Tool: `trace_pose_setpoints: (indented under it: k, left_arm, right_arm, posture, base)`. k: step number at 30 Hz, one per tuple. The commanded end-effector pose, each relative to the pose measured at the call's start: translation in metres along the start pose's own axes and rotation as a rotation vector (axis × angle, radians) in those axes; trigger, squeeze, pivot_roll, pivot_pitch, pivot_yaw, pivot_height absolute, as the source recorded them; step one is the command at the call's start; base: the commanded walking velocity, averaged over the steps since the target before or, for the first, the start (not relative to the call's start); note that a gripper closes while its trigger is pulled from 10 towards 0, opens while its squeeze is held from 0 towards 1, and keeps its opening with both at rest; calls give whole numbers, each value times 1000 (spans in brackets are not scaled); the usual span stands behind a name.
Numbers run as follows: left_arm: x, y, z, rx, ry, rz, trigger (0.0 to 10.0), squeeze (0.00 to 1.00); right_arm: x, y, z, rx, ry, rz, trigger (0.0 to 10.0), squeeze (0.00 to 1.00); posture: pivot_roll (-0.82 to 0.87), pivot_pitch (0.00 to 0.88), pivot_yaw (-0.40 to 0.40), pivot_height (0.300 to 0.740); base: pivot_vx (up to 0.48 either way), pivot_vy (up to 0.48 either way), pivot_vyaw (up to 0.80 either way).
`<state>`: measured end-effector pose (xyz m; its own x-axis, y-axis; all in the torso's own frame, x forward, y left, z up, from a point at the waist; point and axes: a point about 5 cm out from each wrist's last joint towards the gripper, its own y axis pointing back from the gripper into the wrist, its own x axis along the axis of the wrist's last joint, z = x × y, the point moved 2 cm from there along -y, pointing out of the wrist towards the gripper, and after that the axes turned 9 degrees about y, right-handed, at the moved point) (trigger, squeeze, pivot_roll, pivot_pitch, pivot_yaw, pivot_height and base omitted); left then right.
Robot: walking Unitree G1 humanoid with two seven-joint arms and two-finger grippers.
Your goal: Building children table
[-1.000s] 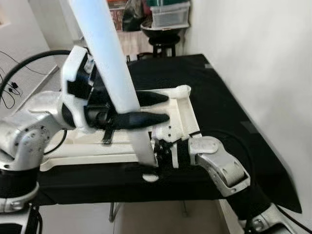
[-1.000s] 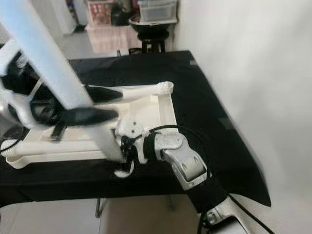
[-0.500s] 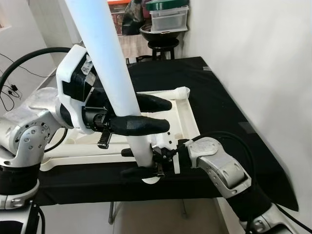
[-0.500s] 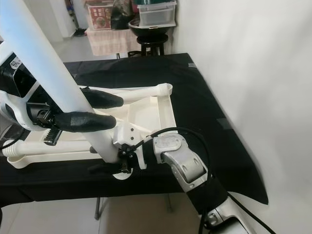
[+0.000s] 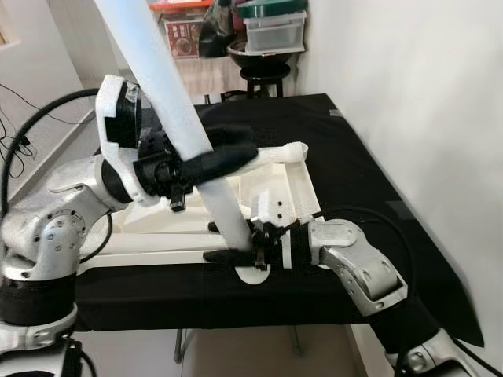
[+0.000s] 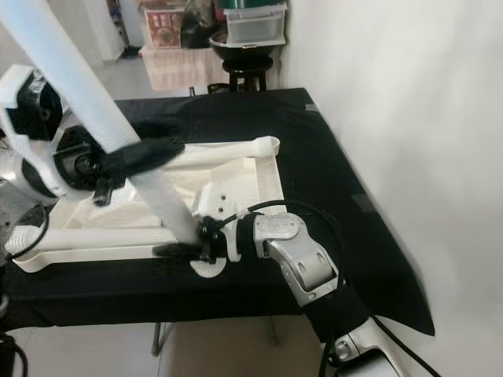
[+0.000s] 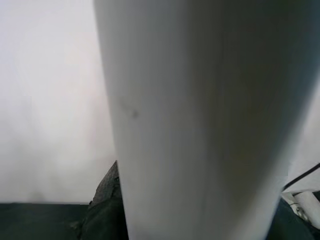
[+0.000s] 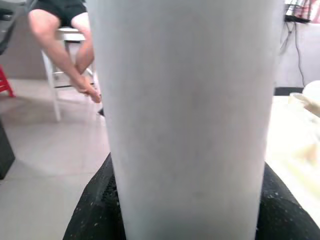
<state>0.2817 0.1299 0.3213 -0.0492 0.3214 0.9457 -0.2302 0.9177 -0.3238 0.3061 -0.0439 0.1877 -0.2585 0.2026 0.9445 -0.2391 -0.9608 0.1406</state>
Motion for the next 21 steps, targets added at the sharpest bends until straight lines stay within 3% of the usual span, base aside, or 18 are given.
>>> trace_pose_setpoints:
  k: [1,2,3,5,7,12,15,18,19,21]
  left_arm:
    - [9,16,-18,185,-57,52,10000,0]
    - [12,37,-39,390,-65,91,10000,0]
    - [13,51,-51,521,-66,116,10000,0]
    - [13,51,-51,521,-66,116,10000,0]
    - [11,78,-62,711,-37,170,10000,0]
    - [5,87,-54,748,-7,211,10000,0]
    - [2,78,-39,665,2,227,10000,0]
    - [3,75,-36,631,13,255,10000,0]
    - [3,71,-34,606,20,266,10000,1000]
    - [3,64,-31,567,19,265,10000,1000]
  right_arm:
    - [-9,14,21,-182,-57,-16,0,0]
    - [-13,22,33,-291,-64,-22,0,0]
    - [-15,28,40,-362,-71,-26,0,0]
    - [-15,28,40,-362,-71,-26,0,0]
    - [-18,37,50,-468,-75,-25,0,0]
    - [-19,40,52,-514,-81,-5,0,0]
    - [-17,36,49,-482,-89,20,0,0]
    - [-16,35,49,-476,-87,22,0,0]
    - [-16,34,50,-480,-86,23,0,0]
    - [-16,33,51,-485,-83,25,0,0]
  posture:
    - [-91,0,47,740]
    - [-93,0,50,740]
    - [-93,0,50,740]
    - [-93,0,50,740]
    - [-90,0,47,740]
    - [-80,0,42,740]
    - [-75,0,38,740]
    - [-75,0,36,740]
    - [-76,0,38,740]
    - [-81,0,39,740]
  base:
    - [0,0,0]
    - [0,0,0]
    - [0,0,0]
    - [0,0,0]
    - [0,0,0]
    - [0,0,0]
    - [0,0,0]
    - [0,0,0]
    - [0,0,0]
    - [0,0,0]
